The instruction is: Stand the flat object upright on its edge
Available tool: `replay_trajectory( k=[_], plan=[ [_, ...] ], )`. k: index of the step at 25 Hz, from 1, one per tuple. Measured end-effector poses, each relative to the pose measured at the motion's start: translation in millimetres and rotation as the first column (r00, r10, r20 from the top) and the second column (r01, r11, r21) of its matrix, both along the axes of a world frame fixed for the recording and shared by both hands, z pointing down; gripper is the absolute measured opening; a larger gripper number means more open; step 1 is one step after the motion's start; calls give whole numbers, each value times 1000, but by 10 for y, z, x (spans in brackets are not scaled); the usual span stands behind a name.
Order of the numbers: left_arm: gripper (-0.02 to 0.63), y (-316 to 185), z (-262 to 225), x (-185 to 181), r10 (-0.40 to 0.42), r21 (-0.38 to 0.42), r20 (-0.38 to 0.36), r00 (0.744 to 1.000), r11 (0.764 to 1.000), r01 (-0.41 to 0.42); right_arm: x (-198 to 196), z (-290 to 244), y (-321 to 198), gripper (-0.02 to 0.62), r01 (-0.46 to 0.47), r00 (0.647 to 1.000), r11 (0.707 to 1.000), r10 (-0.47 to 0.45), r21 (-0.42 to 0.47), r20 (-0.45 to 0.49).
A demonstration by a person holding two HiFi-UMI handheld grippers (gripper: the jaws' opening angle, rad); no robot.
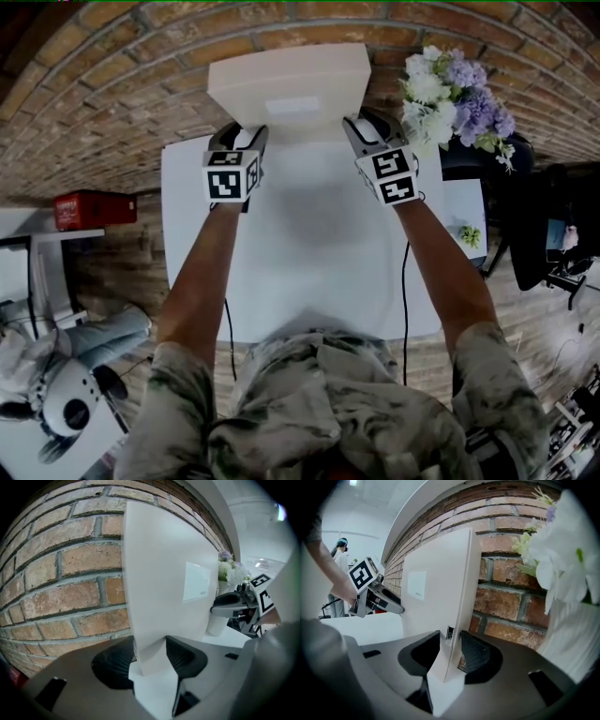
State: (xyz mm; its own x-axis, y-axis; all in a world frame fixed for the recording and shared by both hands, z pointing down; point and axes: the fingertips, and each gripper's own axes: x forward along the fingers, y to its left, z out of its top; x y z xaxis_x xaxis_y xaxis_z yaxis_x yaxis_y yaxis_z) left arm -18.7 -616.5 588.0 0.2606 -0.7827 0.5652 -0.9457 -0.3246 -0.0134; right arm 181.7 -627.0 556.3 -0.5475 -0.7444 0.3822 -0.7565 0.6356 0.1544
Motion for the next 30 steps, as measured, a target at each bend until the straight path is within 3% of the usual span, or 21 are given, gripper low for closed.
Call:
replay_trajectory(
  k=[7, 18, 24, 26, 30],
  plan=[
    [225, 121, -113, -15, -25, 23, 18, 1000, 999, 25, 94, 31, 86, 163, -59, 998, 998, 60, -27, 35],
    [225, 768, -92, -98, -63, 3, -51, 997, 998, 63, 150, 213, 698, 151, -81, 994, 992, 87, -100, 60],
    [217, 1341, -230, 86, 0, 25, -133, 991, 1000, 3, 31, 22, 1251, 110, -85, 993, 993, 92, -85, 72],
    [152, 1613, -305, 162, 43, 39, -157, 987, 999, -38, -34, -57, 1509, 82, -86, 993, 993, 92, -81, 76],
    [85, 2146, -489, 230, 126, 65, -205, 971, 991, -114, -173, -214, 2056, 50, -83, 993, 994, 88, -68, 74]
  ],
)
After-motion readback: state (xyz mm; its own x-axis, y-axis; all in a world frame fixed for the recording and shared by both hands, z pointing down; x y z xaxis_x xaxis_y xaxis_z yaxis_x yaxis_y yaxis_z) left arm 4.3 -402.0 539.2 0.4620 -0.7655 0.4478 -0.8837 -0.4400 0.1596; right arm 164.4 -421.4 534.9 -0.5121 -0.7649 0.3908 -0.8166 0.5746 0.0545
